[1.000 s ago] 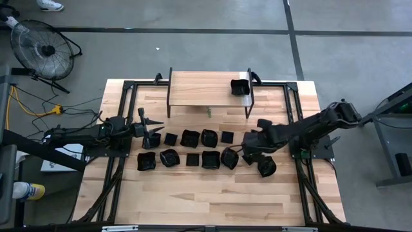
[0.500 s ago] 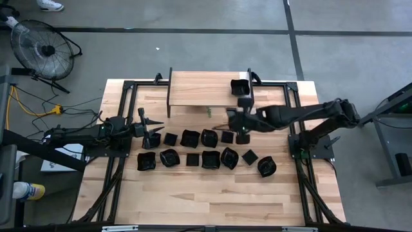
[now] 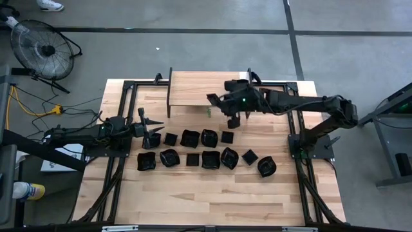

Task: Pick & Place Mini shaped plates
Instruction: Put the square plate on the shelf

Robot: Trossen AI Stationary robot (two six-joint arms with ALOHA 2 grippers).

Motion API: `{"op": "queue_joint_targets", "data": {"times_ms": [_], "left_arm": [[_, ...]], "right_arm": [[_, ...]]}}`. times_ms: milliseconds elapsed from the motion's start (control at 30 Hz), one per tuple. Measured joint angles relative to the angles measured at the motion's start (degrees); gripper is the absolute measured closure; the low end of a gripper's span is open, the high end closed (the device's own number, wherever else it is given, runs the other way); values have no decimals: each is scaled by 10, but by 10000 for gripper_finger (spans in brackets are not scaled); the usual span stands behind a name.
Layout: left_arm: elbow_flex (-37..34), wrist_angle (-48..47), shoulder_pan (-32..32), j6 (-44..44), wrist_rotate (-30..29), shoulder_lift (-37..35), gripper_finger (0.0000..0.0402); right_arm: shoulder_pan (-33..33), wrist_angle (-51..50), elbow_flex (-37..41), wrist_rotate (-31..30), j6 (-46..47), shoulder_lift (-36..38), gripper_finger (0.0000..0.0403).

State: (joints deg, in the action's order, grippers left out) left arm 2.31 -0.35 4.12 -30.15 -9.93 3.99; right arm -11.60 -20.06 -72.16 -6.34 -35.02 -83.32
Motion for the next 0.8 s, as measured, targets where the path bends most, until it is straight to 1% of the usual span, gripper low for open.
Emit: {"op": "queue_joint_targets", "data": {"times_ms": [133,200,367,500,633,800], "left_arm": [[0,0,0,0,0,0,323],[0,0,0,0,0,0,323],[0,0,0,0,0,0,323],[0,0,0,0,0,0,323],[0,0,0,0,0,0,323],[0,0,0,0,0,0,323]], "right_arm": [[-26,63,0,58,-3,-25,403],[-31,85,0,60,-18,-48,403],[-34,122,-1,-13,-32,-94,403],[-41,113,-19,-71,-29,-110,403],[-52,113,-25,-77,-29,-119,403],[-65,111,-24,-111,-2,-136,403]]}}
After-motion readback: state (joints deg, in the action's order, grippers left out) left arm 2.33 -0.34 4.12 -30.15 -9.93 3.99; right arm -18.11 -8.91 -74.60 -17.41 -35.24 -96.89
